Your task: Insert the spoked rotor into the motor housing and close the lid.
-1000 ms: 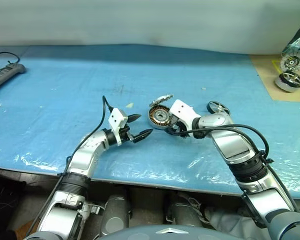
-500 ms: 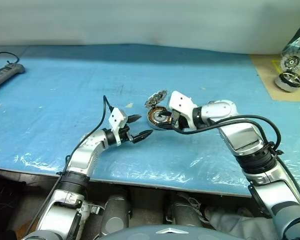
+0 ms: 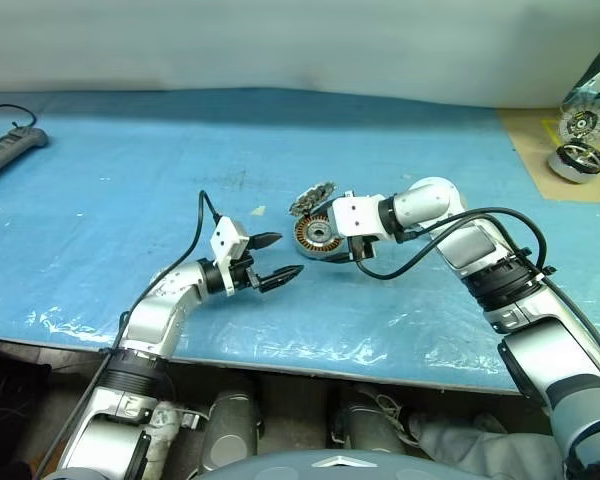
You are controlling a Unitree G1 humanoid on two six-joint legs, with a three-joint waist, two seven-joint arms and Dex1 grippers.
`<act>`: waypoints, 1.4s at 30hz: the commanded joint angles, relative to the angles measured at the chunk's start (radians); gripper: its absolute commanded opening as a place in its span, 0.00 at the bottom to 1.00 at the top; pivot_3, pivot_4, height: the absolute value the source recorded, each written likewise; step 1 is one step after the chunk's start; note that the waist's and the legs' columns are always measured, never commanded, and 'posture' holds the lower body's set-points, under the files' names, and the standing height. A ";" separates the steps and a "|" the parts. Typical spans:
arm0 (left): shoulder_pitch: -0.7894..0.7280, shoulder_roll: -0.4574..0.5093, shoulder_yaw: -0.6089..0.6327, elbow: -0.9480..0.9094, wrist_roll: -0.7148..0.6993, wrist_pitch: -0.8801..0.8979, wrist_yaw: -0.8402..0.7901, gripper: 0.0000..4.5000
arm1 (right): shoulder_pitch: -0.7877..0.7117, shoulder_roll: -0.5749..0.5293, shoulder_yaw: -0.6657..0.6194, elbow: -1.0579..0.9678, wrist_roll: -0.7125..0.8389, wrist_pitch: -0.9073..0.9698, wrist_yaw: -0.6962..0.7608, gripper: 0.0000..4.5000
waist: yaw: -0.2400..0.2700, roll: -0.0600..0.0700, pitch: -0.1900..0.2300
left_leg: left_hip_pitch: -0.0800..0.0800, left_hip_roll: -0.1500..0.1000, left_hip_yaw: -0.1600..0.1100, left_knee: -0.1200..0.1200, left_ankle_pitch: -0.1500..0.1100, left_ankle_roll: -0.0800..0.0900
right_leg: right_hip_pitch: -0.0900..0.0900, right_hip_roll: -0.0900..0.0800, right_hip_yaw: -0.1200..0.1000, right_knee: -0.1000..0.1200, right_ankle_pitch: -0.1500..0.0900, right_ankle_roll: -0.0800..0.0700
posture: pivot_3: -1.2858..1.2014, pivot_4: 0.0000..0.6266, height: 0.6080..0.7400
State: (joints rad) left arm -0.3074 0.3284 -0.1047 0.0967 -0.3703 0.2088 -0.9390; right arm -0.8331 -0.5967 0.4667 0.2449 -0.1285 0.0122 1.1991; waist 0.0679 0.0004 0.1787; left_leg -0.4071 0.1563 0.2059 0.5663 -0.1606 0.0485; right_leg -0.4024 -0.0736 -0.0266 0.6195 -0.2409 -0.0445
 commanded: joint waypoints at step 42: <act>-0.003 -0.034 -0.060 0.011 0.052 -0.042 0.007 1.00 | 0.148 0.002 -0.036 -0.362 -0.157 0.625 0.098 0.48 | 0.006 0.000 0.000 | -0.001 0.001 0.000 0.006 -0.002 0.004 | 0.001 0.000 0.000 0.003 0.000 0.000 | 0.52 0.24 1.00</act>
State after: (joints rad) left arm -0.2940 0.2964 -0.1606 0.1138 -0.3249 0.1871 -0.9172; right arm -0.6811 -0.5895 0.4502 -0.0595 -0.3114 0.5325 1.2725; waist 0.0737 0.0004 0.1787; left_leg -0.4077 0.1578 0.2058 0.5727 -0.1631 0.0521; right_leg -0.4009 -0.0736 -0.0269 0.6222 -0.2409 -0.0445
